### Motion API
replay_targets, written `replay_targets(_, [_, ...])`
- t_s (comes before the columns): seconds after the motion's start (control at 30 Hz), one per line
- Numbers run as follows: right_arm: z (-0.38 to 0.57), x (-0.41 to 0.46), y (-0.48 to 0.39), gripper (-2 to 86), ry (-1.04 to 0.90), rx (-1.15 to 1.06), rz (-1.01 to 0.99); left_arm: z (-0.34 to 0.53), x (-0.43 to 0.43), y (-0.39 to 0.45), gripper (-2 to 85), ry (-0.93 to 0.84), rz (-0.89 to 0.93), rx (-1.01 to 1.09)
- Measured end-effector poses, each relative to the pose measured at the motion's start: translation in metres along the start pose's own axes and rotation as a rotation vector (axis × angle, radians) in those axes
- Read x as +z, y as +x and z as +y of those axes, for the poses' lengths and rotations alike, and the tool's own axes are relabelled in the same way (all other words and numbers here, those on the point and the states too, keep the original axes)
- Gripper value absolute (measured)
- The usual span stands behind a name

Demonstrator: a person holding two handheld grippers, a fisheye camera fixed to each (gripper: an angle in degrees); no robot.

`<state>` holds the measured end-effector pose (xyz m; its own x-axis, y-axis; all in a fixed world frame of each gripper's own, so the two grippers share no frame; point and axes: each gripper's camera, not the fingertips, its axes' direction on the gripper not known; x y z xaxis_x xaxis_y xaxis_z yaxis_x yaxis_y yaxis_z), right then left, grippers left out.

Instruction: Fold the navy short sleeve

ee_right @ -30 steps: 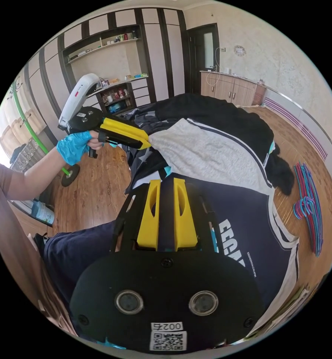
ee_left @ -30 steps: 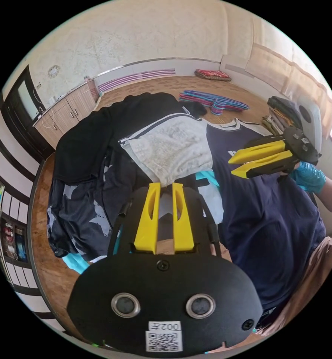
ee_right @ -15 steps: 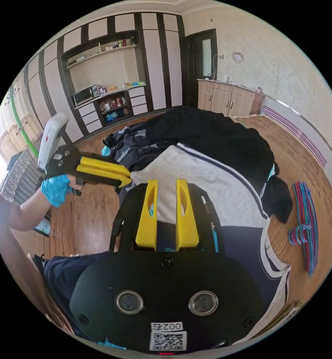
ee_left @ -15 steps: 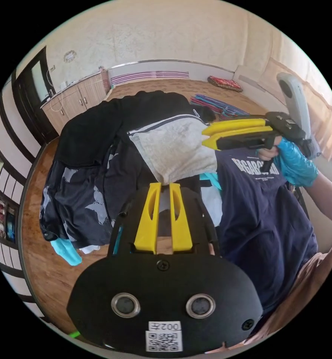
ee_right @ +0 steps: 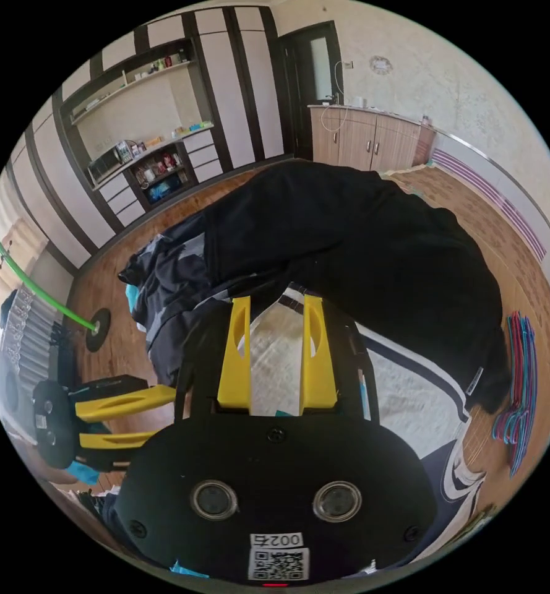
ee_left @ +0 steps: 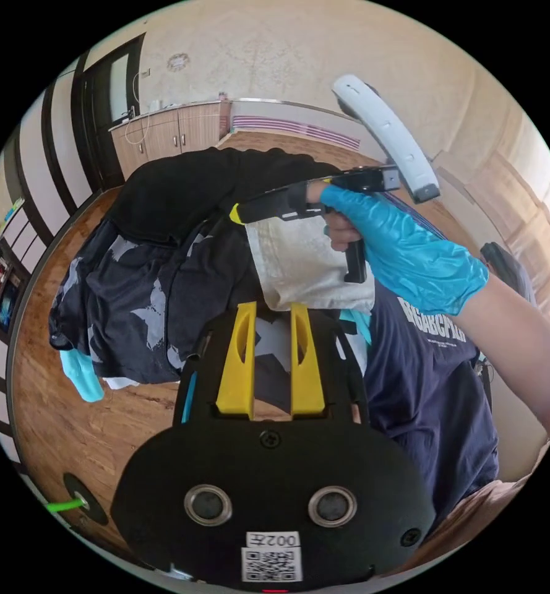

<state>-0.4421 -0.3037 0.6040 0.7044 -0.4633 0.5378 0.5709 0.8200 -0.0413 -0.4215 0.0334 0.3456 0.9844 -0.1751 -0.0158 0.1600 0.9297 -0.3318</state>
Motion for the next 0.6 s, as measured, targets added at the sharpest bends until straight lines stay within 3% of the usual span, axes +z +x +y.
replay_targets(0.3, [-0.024, 0.023, 0.0, 6.0, -0.09, 0.033, 0.097, 0.002, 0.005, -0.002, -0.8, -0.015, -0.007, -0.01])
replay_targets(0.6, [-0.025, -0.018, 0.0, -0.1, 0.049, -0.028, 0.062, 0.011, -0.01, -0.005, 3.6, 0.072, 0.009, -0.056])
